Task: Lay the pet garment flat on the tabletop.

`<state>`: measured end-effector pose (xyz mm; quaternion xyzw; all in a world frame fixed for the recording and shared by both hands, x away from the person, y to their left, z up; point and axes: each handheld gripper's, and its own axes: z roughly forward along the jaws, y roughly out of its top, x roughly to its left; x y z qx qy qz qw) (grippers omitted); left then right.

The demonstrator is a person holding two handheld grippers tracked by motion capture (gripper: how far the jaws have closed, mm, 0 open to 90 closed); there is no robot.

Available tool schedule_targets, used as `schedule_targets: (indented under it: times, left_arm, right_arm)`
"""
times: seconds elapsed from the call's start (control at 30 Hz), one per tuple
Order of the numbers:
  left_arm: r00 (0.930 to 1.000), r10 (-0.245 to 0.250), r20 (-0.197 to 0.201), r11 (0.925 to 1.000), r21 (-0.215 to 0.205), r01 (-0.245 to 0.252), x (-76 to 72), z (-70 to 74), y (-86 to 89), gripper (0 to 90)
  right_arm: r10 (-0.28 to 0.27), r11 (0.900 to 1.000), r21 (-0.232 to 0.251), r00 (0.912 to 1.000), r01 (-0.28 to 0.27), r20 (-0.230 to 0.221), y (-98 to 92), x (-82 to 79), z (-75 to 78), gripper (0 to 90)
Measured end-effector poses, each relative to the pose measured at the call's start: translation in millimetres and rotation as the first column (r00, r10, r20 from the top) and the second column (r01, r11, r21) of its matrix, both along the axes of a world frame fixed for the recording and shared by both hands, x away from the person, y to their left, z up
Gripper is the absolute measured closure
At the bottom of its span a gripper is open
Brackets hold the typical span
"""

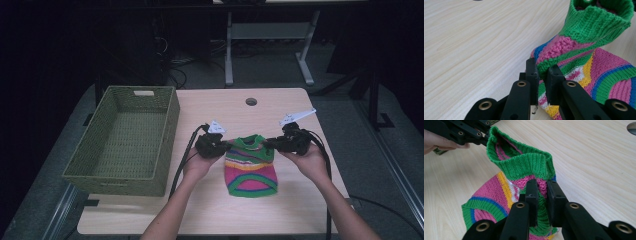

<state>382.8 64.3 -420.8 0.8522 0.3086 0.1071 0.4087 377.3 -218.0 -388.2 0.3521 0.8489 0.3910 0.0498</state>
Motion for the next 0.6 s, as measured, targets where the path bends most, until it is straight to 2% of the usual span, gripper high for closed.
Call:
schedule_targets:
  times: [0.6]
  left_arm:
    - [0.9999,0.011,-0.002,0.9999,0.011,-0.011,4.3,-2.9,-0.4,82.3]
  right_arm:
    - [-0.027,1.000,-0.005,0.9996,0.027,-0.003,-2.5,12.9,-4.3,79.2]
